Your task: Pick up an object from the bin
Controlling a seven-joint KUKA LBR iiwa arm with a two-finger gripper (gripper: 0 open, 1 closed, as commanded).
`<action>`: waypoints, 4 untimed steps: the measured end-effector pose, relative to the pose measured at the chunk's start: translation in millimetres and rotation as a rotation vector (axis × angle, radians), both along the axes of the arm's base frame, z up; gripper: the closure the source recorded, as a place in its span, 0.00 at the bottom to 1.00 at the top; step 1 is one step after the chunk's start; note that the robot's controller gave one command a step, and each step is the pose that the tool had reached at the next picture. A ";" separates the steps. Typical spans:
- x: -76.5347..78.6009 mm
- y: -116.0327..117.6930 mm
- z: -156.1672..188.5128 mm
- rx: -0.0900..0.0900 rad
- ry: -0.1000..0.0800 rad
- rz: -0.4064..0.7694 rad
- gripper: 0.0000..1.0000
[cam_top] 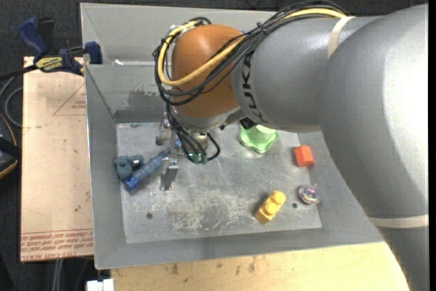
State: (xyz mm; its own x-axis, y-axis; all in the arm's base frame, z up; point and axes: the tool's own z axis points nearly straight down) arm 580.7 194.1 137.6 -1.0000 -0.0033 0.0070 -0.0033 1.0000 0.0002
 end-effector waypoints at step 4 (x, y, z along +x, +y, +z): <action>24.5 -20.3 -58.0 0.003 -0.011 0.235 0.00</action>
Offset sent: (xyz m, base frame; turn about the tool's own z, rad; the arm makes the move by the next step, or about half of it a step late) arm 0.0175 -0.0258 -0.0676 -0.2423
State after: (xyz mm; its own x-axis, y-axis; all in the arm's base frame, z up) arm 605.2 173.8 79.7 -0.9719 -0.2355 -0.0041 -0.2355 0.9719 0.0021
